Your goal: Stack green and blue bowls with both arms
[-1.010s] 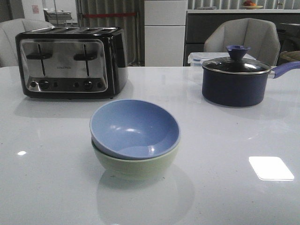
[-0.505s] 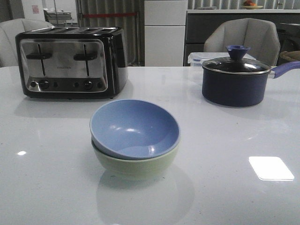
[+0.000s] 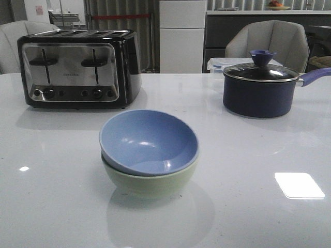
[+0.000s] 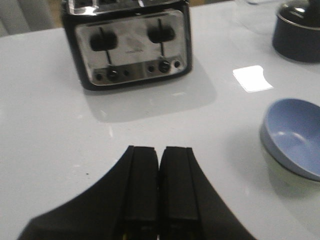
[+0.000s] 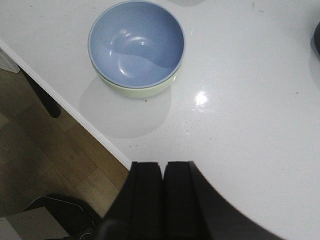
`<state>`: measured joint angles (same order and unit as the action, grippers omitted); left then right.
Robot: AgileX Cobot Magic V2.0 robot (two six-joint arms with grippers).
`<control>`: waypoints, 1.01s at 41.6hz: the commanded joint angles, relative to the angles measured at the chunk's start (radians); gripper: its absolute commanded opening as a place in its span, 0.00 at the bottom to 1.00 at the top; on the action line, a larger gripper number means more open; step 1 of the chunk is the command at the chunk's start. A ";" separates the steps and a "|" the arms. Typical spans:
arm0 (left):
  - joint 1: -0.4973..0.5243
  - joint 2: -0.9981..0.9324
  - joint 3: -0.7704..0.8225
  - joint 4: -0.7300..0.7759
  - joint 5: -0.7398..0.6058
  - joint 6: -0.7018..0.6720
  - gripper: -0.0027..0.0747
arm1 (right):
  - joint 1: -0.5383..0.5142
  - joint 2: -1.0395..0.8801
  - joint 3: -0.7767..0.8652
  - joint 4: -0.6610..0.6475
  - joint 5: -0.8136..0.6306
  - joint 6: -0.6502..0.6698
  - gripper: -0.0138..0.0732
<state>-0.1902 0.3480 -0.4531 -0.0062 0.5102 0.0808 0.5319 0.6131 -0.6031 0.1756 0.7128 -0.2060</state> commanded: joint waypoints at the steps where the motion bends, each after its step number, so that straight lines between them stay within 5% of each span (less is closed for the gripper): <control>1: 0.070 -0.107 0.101 -0.006 -0.200 -0.006 0.15 | -0.007 -0.004 -0.027 0.006 -0.064 0.000 0.23; 20: 0.144 -0.374 0.464 -0.040 -0.593 -0.009 0.15 | -0.007 -0.004 -0.027 0.006 -0.064 0.000 0.23; 42: 0.144 -0.372 0.461 -0.040 -0.620 -0.009 0.15 | -0.007 -0.004 -0.027 0.006 -0.065 0.000 0.23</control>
<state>-0.0440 -0.0039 0.0037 -0.0361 -0.0193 0.0808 0.5319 0.6131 -0.6031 0.1756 0.7128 -0.2060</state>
